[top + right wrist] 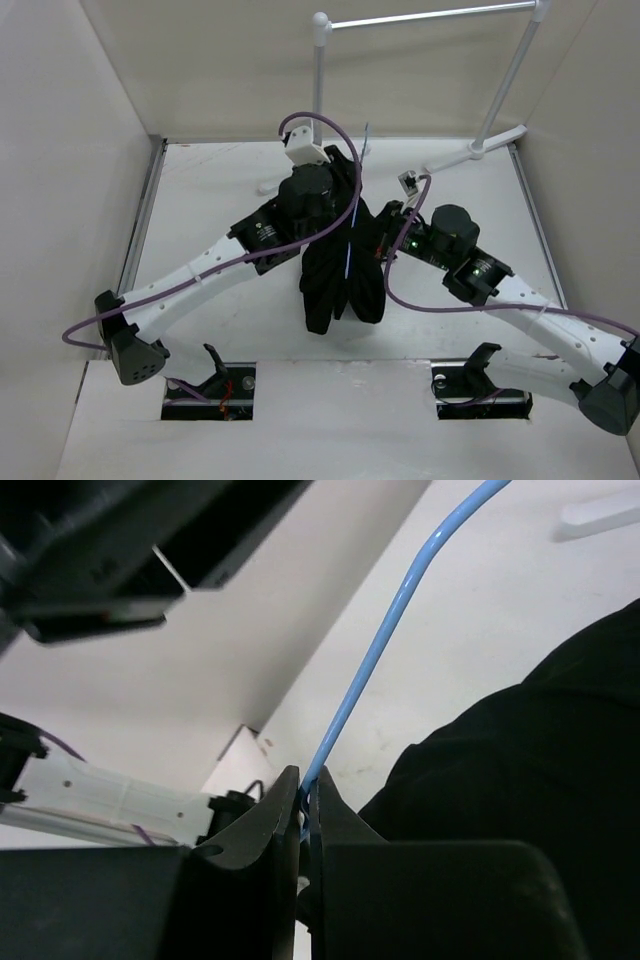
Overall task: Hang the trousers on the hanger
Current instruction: Place the hanger at the clothesline.
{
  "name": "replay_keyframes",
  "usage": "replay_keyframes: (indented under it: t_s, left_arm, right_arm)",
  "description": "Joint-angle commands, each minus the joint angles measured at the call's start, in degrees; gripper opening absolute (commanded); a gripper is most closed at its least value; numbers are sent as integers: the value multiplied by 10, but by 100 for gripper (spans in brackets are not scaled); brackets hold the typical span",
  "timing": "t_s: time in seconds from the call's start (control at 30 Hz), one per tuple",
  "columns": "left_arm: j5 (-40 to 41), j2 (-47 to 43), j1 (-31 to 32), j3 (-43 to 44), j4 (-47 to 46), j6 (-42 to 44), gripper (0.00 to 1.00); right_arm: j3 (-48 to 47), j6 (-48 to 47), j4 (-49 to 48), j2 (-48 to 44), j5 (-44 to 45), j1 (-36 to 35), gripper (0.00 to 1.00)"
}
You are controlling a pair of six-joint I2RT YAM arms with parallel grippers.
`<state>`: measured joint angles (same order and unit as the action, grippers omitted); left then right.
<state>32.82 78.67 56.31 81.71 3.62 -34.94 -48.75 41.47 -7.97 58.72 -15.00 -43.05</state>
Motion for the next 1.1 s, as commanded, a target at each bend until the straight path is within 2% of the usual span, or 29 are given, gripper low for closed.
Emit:
replay_keyframes:
  t_s: [0.0, 0.13, 0.43, 0.8, 1.07]
  left_arm:
    - [4, -26, -13, 4, -44, 0, 32]
    - [-3, -34, -28, 9, -57, 3, 42]
    - [-16, -91, -87, -9, -41, 7, 43]
    - [-56, -150, -136, -130, 44, -18, 47]
    - [-108, -170, -178, -196, 47, -47, 47]
  right_arm:
    - [-63, -65, 12, -19, 2, 8, 0]
    - [-101, -107, 49, -15, -2, 34, 0]
    - [-229, -162, 73, 28, -28, 127, 0]
    - [-452, -188, 82, 205, -78, 282, 0]
    - [-586, -205, 120, 307, -77, 347, 0]
